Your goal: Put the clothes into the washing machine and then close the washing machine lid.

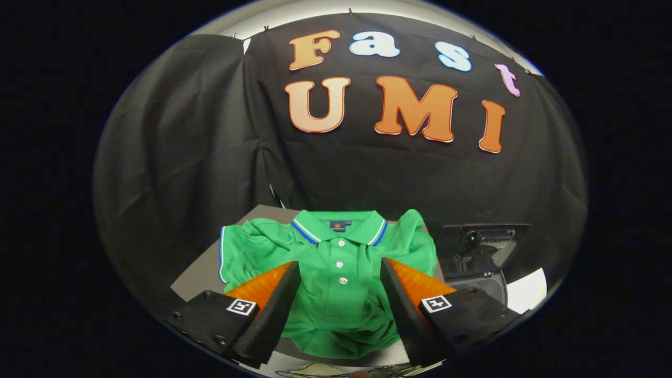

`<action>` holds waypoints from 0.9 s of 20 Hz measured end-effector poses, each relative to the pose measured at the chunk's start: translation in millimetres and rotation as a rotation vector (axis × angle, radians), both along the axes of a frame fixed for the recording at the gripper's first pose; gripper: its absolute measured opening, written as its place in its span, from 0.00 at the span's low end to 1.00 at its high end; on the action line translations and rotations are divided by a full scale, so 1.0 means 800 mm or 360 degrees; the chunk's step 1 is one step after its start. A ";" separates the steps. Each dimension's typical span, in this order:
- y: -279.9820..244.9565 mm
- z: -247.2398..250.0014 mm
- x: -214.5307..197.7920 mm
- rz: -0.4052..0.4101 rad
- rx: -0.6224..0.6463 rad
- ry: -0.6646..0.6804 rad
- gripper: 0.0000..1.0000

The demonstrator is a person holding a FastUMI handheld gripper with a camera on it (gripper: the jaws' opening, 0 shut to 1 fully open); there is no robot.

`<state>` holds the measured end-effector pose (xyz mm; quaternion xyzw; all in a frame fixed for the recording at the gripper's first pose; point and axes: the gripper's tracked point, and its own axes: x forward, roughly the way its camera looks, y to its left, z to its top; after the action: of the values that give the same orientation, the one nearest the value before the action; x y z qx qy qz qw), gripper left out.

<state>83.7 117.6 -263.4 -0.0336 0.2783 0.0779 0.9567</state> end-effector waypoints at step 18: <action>0.002 -0.056 -0.019 0.0237 0.0116 0.0285 0.80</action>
<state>68.7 119.4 -308.1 -0.0122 0.3563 0.1616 0.9202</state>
